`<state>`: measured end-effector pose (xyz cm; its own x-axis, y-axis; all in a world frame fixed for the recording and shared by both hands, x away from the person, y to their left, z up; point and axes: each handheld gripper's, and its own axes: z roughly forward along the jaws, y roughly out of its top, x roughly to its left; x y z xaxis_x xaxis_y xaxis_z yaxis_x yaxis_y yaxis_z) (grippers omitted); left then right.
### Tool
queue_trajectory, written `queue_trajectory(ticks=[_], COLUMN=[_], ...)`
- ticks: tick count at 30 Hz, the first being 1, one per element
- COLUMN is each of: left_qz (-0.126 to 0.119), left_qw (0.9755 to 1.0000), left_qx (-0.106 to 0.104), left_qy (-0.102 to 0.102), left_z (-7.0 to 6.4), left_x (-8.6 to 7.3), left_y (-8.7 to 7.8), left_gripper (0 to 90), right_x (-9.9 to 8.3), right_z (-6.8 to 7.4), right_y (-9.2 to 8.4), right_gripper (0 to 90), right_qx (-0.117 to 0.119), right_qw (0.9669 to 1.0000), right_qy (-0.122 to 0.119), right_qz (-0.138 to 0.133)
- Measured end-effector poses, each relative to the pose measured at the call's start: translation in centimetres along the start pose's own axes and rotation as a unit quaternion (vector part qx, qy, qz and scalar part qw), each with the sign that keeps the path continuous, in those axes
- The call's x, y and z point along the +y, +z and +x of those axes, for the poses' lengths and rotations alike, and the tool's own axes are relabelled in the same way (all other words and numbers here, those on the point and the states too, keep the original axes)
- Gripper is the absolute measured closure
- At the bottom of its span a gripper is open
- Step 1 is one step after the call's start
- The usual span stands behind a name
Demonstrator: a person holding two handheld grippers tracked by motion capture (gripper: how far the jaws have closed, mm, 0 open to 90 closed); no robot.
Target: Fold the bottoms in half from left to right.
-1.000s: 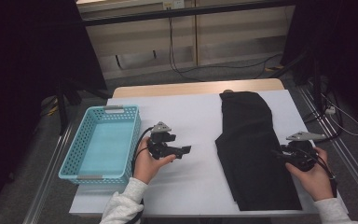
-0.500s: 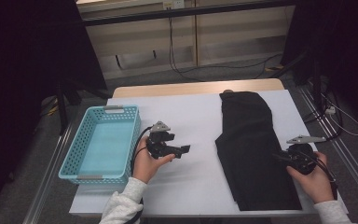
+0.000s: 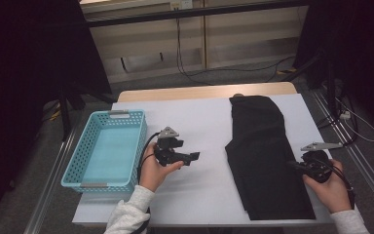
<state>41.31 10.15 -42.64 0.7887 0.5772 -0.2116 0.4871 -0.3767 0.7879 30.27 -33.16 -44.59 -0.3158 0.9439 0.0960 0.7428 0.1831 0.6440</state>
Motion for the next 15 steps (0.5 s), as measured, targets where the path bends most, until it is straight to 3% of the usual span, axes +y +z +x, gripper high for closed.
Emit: queue_trajectory(ticks=[15], left_qz=[0.003], left_qw=[1.0], left_qx=[-0.002], left_qy=[-0.003], left_z=[-0.1], left_x=[0.0], left_y=[0.1], left_gripper=[14.2], right_x=[-2.0], right_z=[-1.5], right_y=[-1.9], right_gripper=[89.0], right_qx=[0.017], right_qw=[0.9996], right_qy=[0.021], right_qz=[-0.004])
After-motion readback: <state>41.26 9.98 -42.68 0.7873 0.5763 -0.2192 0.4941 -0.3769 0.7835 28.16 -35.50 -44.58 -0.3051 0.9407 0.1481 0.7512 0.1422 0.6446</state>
